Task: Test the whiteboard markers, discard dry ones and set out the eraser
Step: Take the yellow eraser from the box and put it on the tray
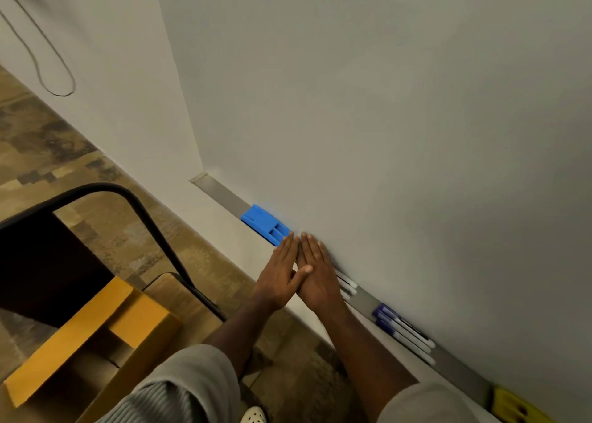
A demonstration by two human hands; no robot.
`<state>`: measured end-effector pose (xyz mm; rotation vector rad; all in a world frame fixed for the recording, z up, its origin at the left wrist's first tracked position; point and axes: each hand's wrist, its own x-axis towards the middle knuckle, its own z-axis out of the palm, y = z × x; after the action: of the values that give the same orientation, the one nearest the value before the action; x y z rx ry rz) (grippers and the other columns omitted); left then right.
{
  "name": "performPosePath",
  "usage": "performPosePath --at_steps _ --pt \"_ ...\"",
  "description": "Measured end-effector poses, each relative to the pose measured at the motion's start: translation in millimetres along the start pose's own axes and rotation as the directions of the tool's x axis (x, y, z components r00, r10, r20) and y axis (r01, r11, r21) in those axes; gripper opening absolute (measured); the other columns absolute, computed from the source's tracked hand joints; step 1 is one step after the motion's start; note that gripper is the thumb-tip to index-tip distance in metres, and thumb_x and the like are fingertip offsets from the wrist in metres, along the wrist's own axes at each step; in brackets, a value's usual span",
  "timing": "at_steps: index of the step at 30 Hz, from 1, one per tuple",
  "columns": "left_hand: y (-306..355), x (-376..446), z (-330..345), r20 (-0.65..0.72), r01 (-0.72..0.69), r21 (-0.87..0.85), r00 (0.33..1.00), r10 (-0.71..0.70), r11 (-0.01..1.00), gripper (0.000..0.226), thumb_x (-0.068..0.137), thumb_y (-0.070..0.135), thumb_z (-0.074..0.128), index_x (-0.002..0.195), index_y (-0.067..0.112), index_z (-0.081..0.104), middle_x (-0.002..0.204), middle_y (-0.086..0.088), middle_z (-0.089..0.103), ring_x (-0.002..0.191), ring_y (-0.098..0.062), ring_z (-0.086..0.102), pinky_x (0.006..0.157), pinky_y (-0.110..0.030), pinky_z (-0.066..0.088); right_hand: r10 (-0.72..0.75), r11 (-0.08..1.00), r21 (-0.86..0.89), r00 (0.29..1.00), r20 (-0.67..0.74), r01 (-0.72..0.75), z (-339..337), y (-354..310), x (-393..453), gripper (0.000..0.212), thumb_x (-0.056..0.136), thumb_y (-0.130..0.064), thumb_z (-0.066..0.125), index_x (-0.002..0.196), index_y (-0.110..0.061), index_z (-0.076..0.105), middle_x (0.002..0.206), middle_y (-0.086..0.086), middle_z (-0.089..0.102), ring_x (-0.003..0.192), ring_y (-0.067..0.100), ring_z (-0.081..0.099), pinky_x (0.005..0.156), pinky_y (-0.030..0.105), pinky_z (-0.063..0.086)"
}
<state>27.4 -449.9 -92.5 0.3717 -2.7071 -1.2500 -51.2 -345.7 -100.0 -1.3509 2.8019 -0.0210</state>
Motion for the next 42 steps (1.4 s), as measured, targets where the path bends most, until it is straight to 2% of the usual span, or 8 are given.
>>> performPosePath --at_steps 4,7,10,12,16,21,29,42 --pt "41.7 -18.6 36.2 0.032 -0.055 -0.071 0.998 0.057 0.996 0.082 0.095 0.072 0.024 0.160 0.023 0.016 0.166 0.006 0.017 0.151 -0.006 0.017 0.116 -0.013 0.021 0.141 0.985 0.103 0.990 0.007 -0.141 -10.3 30.0 -57.5 0.086 0.094 -0.035 0.059 0.159 -0.009 0.010 0.167 0.010 0.007 0.155 0.025 0.007 0.125 0.042 0.015" --pt "66.7 -25.2 65.8 0.087 -0.016 -0.118 0.996 0.026 0.993 0.081 0.093 0.073 0.026 0.157 0.024 0.027 0.161 0.005 0.033 0.146 -0.009 0.033 0.119 -0.031 0.032 0.272 0.950 0.206 0.947 -0.171 -0.236 -12.6 60.3 -116.8 0.064 0.091 -0.026 0.067 0.147 -0.004 0.046 0.155 0.013 0.043 0.146 0.026 0.037 0.117 0.040 0.036" --pt "81.3 -27.1 92.0 0.155 0.039 -0.149 0.988 -0.016 0.988 0.076 0.094 0.072 0.031 0.152 0.024 0.039 0.152 0.002 0.048 0.138 -0.013 0.047 0.113 -0.037 0.042 0.418 0.888 0.318 0.873 -0.251 -0.333 -5.4 85.2 -176.2 0.051 0.094 -0.024 0.067 0.139 -0.003 0.056 0.146 0.013 0.054 0.137 0.025 0.050 0.107 0.036 0.048" --pt "88.7 -27.8 104.9 0.207 0.028 -0.077 0.978 -0.011 0.997 0.067 0.098 0.064 0.038 0.150 0.022 0.043 0.150 -0.001 0.051 0.137 -0.015 0.049 0.113 -0.035 0.041 0.562 0.796 0.377 0.809 -0.171 -0.473 -2.9 93.2 -208.0 0.056 0.092 -0.022 0.071 0.143 -0.006 0.052 0.148 0.009 0.053 0.136 0.023 0.051 0.104 0.032 0.047" --pt "105.0 -24.8 121.8 0.232 -0.073 0.124 0.972 0.042 0.990 0.054 0.100 0.016 0.051 0.152 0.018 0.039 0.150 -0.004 0.051 0.135 -0.018 0.050 0.112 -0.027 0.037 0.795 0.543 0.479 0.605 -0.030 -0.690 3.2 107.7 -242.7 0.055 0.097 -0.024 0.064 0.146 -0.008 0.047 0.152 0.009 0.047 0.140 0.024 0.046 0.110 0.032 0.039" --pt "114.9 -23.8 134.6 0.268 -0.104 0.262 0.963 0.031 0.959 0.058 0.100 0.012 0.047 0.156 0.016 0.031 0.142 -0.008 0.058 0.124 -0.019 0.059 0.107 -0.028 0.043 0.884 0.328 0.550 0.455 0.109 -0.768 -0.1 113.5 -240.5 0.054 0.099 -0.024 0.060 0.148 -0.008 0.044 0.151 0.010 0.049 0.138 0.027 0.049 0.111 0.039 0.042" --pt "126.2 -20.3 142.2 0.344 -0.091 0.396 0.937 -0.055 0.914 0.074 0.100 0.014 0.048 0.160 0.019 0.004 0.120 -0.009 0.066 0.101 -0.019 0.065 0.087 -0.028 0.051 0.893 0.223 0.537 0.391 0.223 -0.814 9.3 105.9 -224.6 0.059 0.100 -0.027 0.058 0.153 -0.013 0.036 0.151 0.009 0.049 0.137 0.028 0.049 0.109 0.039 0.043" --pt "123.4 -19.3 141.9 0.299 -0.041 0.290 0.953 -0.050 0.956 0.062 0.104 0.023 0.043 0.159 0.018 0.016 0.124 -0.010 0.066 0.106 -0.021 0.065 0.094 -0.031 0.053 0.900 0.199 0.570 0.379 0.216 -0.797 3.7 114.7 -220.6 0.055 0.100 -0.024 0.058 0.151 -0.013 0.040 0.151 0.008 0.050 0.137 0.027 0.049 0.112 0.041 0.043"
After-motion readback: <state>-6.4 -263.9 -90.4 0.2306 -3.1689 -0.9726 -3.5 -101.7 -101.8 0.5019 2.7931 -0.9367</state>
